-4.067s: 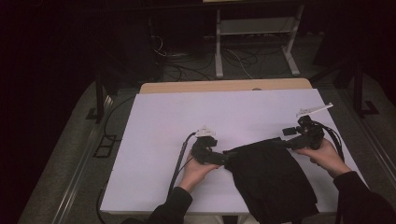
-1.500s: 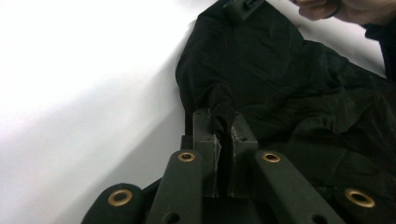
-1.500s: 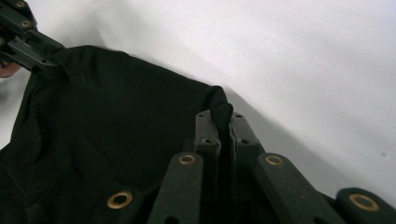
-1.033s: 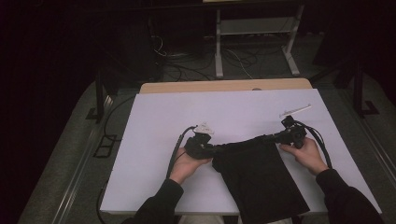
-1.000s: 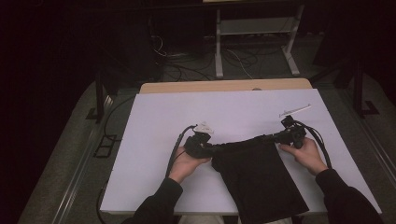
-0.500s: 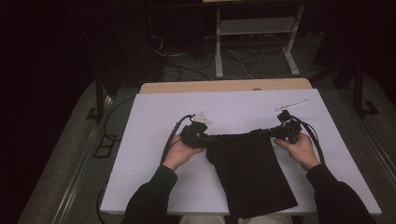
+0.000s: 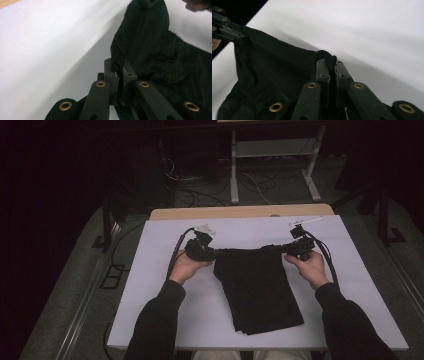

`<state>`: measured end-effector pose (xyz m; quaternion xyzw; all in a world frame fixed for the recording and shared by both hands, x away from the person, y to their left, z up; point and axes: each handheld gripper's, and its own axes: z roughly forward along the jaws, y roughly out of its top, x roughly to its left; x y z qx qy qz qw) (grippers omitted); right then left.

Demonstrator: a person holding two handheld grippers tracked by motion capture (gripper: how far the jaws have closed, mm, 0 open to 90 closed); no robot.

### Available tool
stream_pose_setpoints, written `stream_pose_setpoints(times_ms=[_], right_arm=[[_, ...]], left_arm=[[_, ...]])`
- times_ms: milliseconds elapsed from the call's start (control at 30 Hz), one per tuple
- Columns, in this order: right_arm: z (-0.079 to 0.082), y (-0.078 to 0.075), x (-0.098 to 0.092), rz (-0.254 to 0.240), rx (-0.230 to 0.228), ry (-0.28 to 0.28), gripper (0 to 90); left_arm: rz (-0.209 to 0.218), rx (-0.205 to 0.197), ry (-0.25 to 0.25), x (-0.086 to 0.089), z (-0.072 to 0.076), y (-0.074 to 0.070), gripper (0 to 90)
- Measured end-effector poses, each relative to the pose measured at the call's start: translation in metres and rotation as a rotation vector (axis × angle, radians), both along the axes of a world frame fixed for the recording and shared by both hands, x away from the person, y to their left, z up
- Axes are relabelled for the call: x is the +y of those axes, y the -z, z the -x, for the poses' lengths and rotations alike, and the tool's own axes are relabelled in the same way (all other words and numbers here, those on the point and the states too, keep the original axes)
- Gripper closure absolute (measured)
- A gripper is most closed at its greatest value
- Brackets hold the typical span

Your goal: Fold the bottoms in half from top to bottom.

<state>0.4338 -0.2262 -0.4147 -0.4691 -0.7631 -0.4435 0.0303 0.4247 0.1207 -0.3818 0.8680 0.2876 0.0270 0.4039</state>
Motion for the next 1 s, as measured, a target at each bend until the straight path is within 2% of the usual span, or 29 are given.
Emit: stream_pose_setpoints(times_ms=[100,300,467,633,1000], right_arm=[[-0.005,-0.004,0.003,-0.023,-0.008,0.017,82.9],[-0.015,-0.009,0.007,-0.025,-0.015,0.050,83.0],[-0.024,-0.011,0.005,-0.034,-0.018,0.078,83.0],[-0.030,-0.010,0.006,-0.022,-0.027,0.098,83.0],[-0.040,-0.011,0.012,0.012,-0.059,0.119,82.9]], left_arm=[[-0.001,-0.010,-0.002,0.004,-0.009,-0.008,84.5],[-0.025,-0.028,0.005,0.003,-0.024,-0.023,84.6],[-0.045,-0.039,0.004,-0.002,-0.037,-0.028,84.6],[-0.073,-0.062,0.008,-0.006,-0.047,-0.030,84.6],[-0.082,-0.092,-0.054,-0.004,-0.059,-0.020,84.5]])
